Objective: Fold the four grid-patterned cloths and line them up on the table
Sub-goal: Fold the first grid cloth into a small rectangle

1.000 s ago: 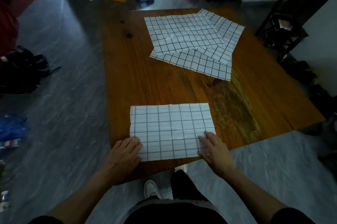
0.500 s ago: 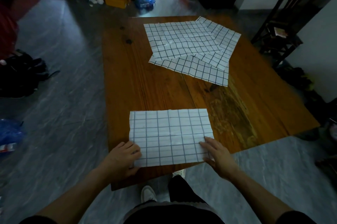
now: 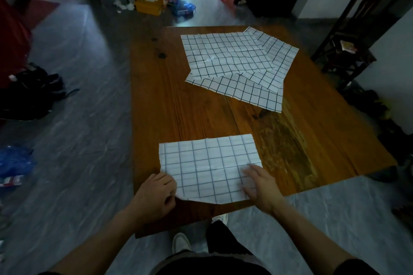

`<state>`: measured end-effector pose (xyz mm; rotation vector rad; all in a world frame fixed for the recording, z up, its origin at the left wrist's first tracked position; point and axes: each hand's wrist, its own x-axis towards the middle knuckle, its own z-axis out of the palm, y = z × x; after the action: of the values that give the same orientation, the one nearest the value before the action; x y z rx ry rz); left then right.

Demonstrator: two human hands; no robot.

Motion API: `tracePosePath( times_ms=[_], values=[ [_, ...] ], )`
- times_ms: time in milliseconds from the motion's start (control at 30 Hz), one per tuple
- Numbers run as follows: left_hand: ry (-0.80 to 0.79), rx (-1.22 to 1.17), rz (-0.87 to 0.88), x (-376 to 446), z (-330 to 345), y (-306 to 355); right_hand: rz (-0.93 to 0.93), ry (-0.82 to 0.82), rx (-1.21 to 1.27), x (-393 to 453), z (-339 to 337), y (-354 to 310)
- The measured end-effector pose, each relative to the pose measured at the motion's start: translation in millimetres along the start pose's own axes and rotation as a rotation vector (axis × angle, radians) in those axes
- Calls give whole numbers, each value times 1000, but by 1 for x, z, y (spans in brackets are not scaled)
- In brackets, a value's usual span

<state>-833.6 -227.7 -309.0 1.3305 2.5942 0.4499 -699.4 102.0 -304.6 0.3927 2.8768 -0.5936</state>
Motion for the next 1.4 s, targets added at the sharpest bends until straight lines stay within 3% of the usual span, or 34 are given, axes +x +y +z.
tracePosePath(
  times_ms=[233,433,533,667,767,1033,1400],
  values=[
    [178,-301,-33,34,-29,41,-298,-87,68,11,-9,-64],
    [299,-383,28,58,-53,71,-392,85,157,16,-22,-95],
    [247,-397,52,63,-67,67,-388,164,193,18,-36,-96],
    [63,-256,-34,70,-78,31,-370,219,233,23,-60,-90],
    [52,-181,-83,75,-82,7,-354,266,250,23,-77,-85],
    [266,-349,-102,76,-124,12,-374,390,224,24,-126,-81],
    [556,-288,-64,48,-214,89,-487,491,333,12,-186,-76]
  ],
)
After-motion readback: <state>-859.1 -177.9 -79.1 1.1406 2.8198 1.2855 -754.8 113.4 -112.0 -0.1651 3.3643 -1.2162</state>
